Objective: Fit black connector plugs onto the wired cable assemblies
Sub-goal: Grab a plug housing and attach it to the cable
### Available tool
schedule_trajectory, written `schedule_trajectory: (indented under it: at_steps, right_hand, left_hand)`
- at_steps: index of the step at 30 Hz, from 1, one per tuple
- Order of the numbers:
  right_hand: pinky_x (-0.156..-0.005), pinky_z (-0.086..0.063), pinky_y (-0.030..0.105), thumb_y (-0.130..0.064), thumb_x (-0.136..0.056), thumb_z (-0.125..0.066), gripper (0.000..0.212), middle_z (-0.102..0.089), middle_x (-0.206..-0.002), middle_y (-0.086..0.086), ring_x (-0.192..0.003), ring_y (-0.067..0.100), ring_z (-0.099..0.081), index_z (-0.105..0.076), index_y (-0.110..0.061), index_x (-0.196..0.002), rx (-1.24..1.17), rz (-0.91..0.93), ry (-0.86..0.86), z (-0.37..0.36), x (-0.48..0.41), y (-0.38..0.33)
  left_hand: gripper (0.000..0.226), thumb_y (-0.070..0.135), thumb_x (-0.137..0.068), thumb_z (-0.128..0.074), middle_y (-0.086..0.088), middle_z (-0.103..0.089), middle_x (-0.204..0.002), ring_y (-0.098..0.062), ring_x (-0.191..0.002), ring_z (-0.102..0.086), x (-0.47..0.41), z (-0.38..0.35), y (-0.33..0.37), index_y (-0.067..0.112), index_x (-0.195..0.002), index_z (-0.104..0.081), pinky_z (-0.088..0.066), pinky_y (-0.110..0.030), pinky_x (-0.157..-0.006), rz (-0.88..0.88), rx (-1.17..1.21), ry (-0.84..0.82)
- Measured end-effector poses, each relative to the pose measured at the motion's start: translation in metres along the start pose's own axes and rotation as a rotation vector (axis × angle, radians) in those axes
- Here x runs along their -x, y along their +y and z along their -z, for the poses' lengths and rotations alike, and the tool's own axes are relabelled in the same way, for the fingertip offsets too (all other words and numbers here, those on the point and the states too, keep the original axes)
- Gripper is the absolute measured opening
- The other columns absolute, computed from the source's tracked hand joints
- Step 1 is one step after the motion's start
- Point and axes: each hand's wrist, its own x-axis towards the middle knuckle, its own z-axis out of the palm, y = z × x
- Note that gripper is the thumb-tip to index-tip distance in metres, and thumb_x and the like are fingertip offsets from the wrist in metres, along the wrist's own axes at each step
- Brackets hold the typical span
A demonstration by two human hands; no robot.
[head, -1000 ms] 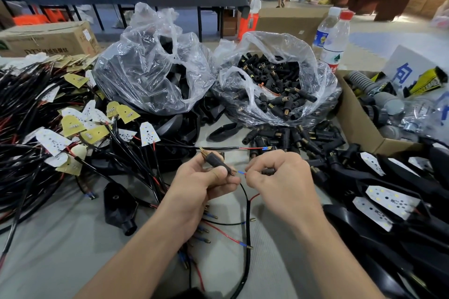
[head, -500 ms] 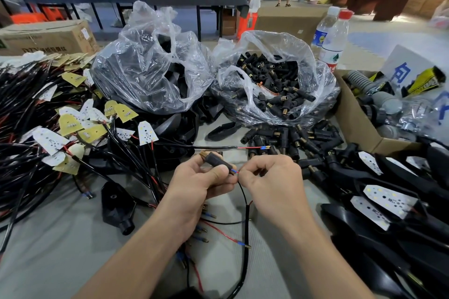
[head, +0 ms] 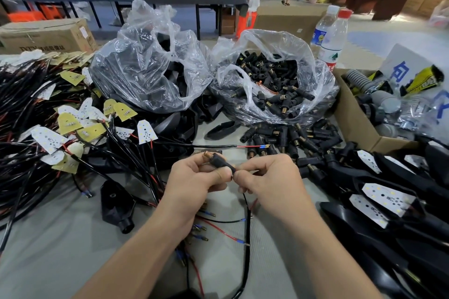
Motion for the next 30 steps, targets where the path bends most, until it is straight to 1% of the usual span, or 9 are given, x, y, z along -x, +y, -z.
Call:
schedule_trajectory:
  at_steps: [4,8,10,15,19,21,24,27,30]
  right_hand:
    - [-0.067,-0.051,0.024,-0.022,-0.082,-0.077,0.015,-0.076,-0.076,-0.004,-0.068,0.003,-0.062,-0.08,-0.036,-0.081,-0.076,0.047,0.006,0.011,0.0,0.002]
    - [-0.071,-0.053,0.039,-0.019,-0.08,-0.08,0.01,-0.071,-0.068,-0.001,-0.065,0.009,-0.059,-0.079,-0.027,-0.074,-0.001,-0.004,0.008,0.02,-0.003,0.005]
    - [-0.069,-0.052,0.036,-0.019,-0.081,-0.08,0.013,-0.071,-0.066,-0.001,-0.062,0.01,-0.058,-0.078,-0.028,-0.071,0.032,-0.009,0.015,0.018,-0.003,0.004]
    - [-0.053,-0.045,0.019,-0.02,-0.082,-0.079,0.018,-0.071,-0.064,-0.002,-0.051,0.003,-0.053,-0.076,-0.031,-0.068,0.091,0.019,0.079,0.008,-0.001,0.003]
    - [-0.046,-0.037,0.012,-0.015,-0.081,-0.08,0.023,-0.067,-0.057,-0.004,-0.046,0.0,-0.047,-0.076,-0.032,-0.066,0.085,0.04,0.055,0.006,0.002,-0.003]
    - [-0.045,-0.036,0.011,-0.014,-0.079,-0.08,0.024,-0.063,-0.051,-0.011,-0.045,-0.001,-0.048,-0.075,-0.033,-0.065,0.112,0.061,0.066,0.004,0.004,-0.004]
    - [-0.045,-0.036,0.013,-0.013,-0.079,-0.08,0.022,-0.063,-0.051,-0.009,-0.044,0.0,-0.047,-0.075,-0.028,-0.065,0.089,0.081,0.086,0.0,0.006,-0.004]
    - [-0.044,-0.034,0.013,-0.01,-0.08,-0.076,0.023,-0.056,-0.046,-0.011,-0.042,0.002,-0.044,-0.074,-0.024,-0.062,0.049,0.084,0.102,0.0,0.006,-0.004]
    - [-0.045,-0.035,0.015,-0.009,-0.08,-0.075,0.021,-0.058,-0.048,-0.009,-0.043,0.002,-0.045,-0.073,-0.023,-0.063,0.066,0.091,0.075,0.001,0.005,-0.005]
  left_hand:
    - [0.012,-0.004,-0.088,-0.07,-0.013,-0.078,-0.087,-0.014,-0.072,-0.074,-0.004,0.003,-0.002,0.002,-0.099,-0.072,-0.057,-0.019,-0.064,0.041,0.106,0.037]
    - [0.012,-0.001,-0.091,-0.067,-0.01,-0.079,-0.088,-0.014,-0.073,-0.075,-0.006,0.005,-0.003,-0.001,-0.103,-0.071,-0.058,-0.02,-0.065,0.049,0.118,0.034]
    - [0.012,0.0,-0.091,-0.068,-0.011,-0.079,-0.087,-0.015,-0.074,-0.075,-0.006,0.004,-0.004,0.0,-0.103,-0.071,-0.058,-0.02,-0.065,0.044,0.108,0.031]
    - [0.007,0.002,-0.088,-0.074,-0.011,-0.075,-0.077,-0.017,-0.071,-0.074,-0.004,0.004,-0.004,0.008,-0.092,-0.075,-0.058,-0.022,-0.064,0.027,0.026,0.019]
    - [0.004,0.003,-0.088,-0.074,-0.015,-0.077,-0.083,-0.017,-0.067,-0.072,-0.004,0.004,-0.003,0.007,-0.089,-0.076,-0.058,-0.022,-0.062,0.003,0.045,0.056]
    - [0.004,0.005,-0.088,-0.074,-0.015,-0.077,-0.082,-0.017,-0.065,-0.071,-0.003,0.001,-0.004,0.003,-0.092,-0.074,-0.057,-0.022,-0.061,-0.014,0.059,0.075]
    - [0.021,0.006,-0.086,-0.077,-0.016,-0.075,-0.077,-0.018,-0.061,-0.068,-0.003,0.0,-0.005,-0.008,-0.097,-0.065,-0.056,-0.023,-0.057,-0.042,0.011,0.103]
    - [0.022,0.005,-0.085,-0.078,-0.016,-0.074,-0.073,-0.019,-0.058,-0.066,-0.004,0.001,-0.003,-0.008,-0.094,-0.063,-0.054,-0.024,-0.054,-0.063,-0.034,0.109]
    - [0.026,0.005,-0.085,-0.078,-0.014,-0.074,-0.071,-0.018,-0.057,-0.066,0.0,-0.002,-0.002,-0.011,-0.096,-0.061,-0.054,-0.023,-0.053,-0.065,0.035,0.122]
